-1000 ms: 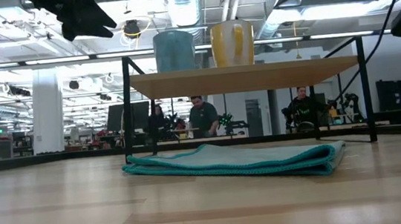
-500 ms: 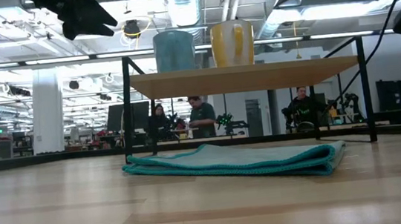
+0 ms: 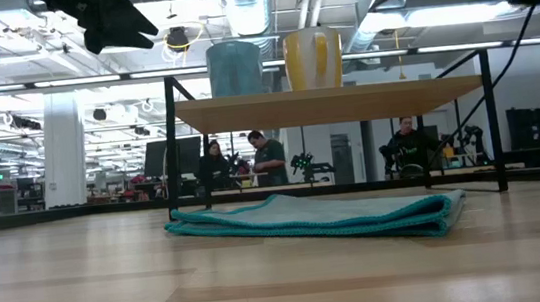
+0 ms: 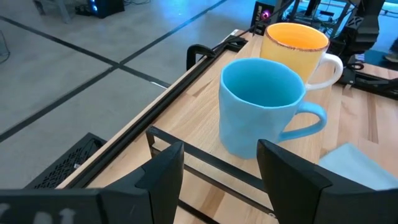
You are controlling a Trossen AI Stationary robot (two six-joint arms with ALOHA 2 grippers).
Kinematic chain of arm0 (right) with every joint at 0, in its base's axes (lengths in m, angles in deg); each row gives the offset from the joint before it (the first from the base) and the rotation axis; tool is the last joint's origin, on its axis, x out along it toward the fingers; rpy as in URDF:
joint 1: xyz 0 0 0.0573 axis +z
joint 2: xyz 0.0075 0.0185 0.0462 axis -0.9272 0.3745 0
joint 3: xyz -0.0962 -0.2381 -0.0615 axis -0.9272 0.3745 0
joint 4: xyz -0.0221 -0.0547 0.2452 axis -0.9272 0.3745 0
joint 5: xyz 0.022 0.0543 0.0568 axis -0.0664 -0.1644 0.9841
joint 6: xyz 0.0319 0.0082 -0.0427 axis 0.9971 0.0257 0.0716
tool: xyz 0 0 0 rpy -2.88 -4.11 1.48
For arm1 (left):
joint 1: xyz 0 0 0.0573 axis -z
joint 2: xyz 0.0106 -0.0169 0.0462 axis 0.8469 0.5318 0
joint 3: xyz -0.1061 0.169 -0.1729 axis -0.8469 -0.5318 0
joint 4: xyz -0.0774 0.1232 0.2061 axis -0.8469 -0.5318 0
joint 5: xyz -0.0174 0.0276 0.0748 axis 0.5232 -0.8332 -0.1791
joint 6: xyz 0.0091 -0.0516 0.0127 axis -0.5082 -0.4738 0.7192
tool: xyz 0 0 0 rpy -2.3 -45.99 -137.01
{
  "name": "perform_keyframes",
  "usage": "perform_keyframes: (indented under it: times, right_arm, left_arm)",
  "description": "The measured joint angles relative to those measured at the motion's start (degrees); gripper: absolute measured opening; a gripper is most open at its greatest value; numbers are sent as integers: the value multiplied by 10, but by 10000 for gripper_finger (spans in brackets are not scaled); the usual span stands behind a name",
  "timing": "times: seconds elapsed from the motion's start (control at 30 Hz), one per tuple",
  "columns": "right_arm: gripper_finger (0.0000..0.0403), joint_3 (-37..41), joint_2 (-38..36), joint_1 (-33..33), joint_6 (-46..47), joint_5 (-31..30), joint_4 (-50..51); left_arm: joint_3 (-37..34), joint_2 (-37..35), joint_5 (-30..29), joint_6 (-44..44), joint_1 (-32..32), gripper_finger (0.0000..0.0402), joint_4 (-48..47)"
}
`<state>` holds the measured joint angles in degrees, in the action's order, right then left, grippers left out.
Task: Stack small to large cups/mugs on shelf
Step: Put the light yellow mug on the shelf
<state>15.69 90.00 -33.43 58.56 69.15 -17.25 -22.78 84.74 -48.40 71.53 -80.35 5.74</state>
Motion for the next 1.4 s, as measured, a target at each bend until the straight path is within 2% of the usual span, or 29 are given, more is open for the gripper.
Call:
perform_keyframes:
  times: [0.3, 0.47, 0.67, 0.9, 1.17, 1.27, 1.4]
  right_arm:
    - [26, -163, -2, -91, -112, -25, 180]
    - [26, -246, -2, -153, -179, -56, 234]
    - [26, -290, -2, -237, -274, -114, 268]
    - [26, -315, 3, -357, -400, -155, 270]
    - [26, -370, 45, -491, -516, -151, 270]
    - [26, -393, 73, -515, -557, -148, 271]
    - [26, -417, 112, -533, -585, -96, 273]
  left_arm:
    - [0, 0, 0, 1, 0, 195, 0]
    - [0, 0, 0, 1, 0, 195, 0]
    - [0, 0, 1, 1, 0, 195, -1]
    - [0, 0, 1, 2, 0, 195, -1]
    - [0, 0, 2, 19, 0, 195, -1]
    - [0, 0, 1, 20, 0, 195, -2]
    - [0, 0, 1, 20, 0, 195, -3]
